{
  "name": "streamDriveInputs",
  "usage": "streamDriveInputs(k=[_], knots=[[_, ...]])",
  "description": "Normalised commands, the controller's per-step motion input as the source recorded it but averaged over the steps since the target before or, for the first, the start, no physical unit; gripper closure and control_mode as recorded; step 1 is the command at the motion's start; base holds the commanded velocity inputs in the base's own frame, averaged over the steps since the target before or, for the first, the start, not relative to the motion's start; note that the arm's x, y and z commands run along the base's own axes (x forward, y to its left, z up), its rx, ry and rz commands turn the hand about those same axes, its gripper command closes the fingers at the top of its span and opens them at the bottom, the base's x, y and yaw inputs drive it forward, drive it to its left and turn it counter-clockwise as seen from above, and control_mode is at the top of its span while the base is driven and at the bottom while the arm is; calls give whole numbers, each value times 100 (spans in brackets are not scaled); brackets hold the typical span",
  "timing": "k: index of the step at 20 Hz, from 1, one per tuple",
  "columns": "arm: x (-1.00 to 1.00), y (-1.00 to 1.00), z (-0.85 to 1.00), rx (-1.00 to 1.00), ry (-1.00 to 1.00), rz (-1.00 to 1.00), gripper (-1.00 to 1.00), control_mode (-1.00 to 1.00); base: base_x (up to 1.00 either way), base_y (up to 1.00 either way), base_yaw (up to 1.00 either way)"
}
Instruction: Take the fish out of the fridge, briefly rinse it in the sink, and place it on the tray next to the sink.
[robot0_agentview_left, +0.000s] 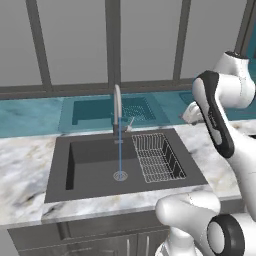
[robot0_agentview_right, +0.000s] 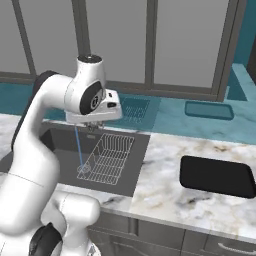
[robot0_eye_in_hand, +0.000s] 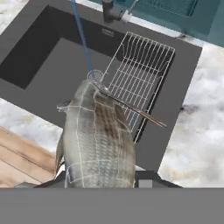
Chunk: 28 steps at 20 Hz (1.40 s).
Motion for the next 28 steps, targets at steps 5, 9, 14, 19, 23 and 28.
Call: streamDriveInputs(k=[5,9,14,19,23,28], knots=[[50,-8,-42,18,23,41,100,-100,0,0,0],[7,2,-72,13,13,48,100,-100,0,0,0],[7,34,-51,3,2,38,100,-100,0,0,0],[0,74,-35,0,0,26,100,-100,0,0,0],[0,63,-16,1,-1,16,100,-100,0,0,0],[0,31,-9,9,-2,8,100,-100,0,0,0]])
